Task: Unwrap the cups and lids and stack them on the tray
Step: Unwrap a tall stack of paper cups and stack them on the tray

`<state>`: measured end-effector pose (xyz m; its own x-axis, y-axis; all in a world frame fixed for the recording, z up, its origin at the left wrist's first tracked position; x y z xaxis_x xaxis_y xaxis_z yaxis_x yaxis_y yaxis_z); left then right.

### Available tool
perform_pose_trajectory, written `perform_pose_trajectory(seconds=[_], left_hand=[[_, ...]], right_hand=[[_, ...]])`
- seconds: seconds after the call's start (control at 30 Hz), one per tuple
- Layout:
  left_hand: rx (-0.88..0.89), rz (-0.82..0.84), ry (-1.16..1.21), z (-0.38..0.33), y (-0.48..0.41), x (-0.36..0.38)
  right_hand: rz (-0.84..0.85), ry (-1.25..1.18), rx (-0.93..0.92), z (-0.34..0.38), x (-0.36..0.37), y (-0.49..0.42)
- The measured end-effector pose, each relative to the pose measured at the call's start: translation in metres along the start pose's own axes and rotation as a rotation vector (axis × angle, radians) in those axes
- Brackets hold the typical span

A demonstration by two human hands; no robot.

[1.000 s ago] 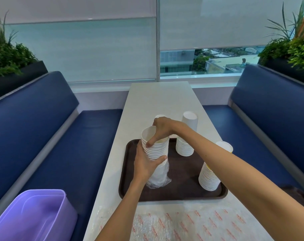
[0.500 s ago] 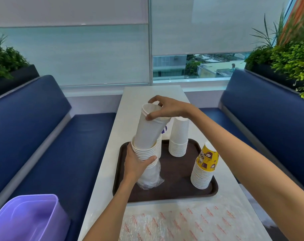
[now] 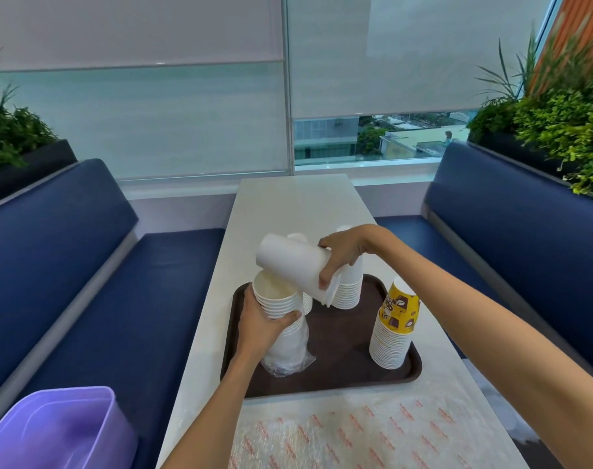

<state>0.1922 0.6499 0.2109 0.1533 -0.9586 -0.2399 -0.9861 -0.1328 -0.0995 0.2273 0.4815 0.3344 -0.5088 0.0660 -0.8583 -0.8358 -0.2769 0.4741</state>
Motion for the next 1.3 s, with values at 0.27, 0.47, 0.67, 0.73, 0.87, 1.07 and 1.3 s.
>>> perform_pose_trajectory(seconds=[0.27,0.47,0.67,0.73,0.87,1.07,1.3], left_hand=[[0.036,-0.007,0.007,0.0,0.004,0.0],[0.039,0.008,-0.021,-0.001,0.003,0.003],[0.04,0.02,-0.07,0.003,0.0,0.003],[0.04,0.014,-0.078,0.004,0.001,0.003],[0.047,0.008,-0.084,0.0,0.002,0.003],[0.045,0.002,-0.099,-0.001,0.001,0.003],[0.017,-0.005,-0.077,-0.005,0.003,0.006]], right_hand=[[-0.376,-0.486,0.071,-0.043,-0.036,0.003],[-0.962,-0.838,0.247,-0.081,-0.039,-0.015],[-1.002,-0.764,0.434,-0.099,-0.012,-0.046],[-0.99,-0.767,0.455,-0.104,-0.004,-0.054],[-0.933,-0.818,0.452,-0.112,0.012,-0.073],[-0.859,-0.885,0.49,-0.112,0.028,-0.082],[-1.307,-0.72,0.234,-0.066,-0.026,-0.031]])
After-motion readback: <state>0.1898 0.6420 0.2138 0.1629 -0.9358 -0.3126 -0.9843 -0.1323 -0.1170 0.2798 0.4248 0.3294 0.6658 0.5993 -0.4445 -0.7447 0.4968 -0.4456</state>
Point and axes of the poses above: each hand's wrist, its own y-axis away from the middle knuckle, its own x-axis out of the palm, z = x × y, the point moved 7 cm from there along -y, towards the middle knuckle, and after that the axes turned 9 degrees about y, right-handed, at the moved point
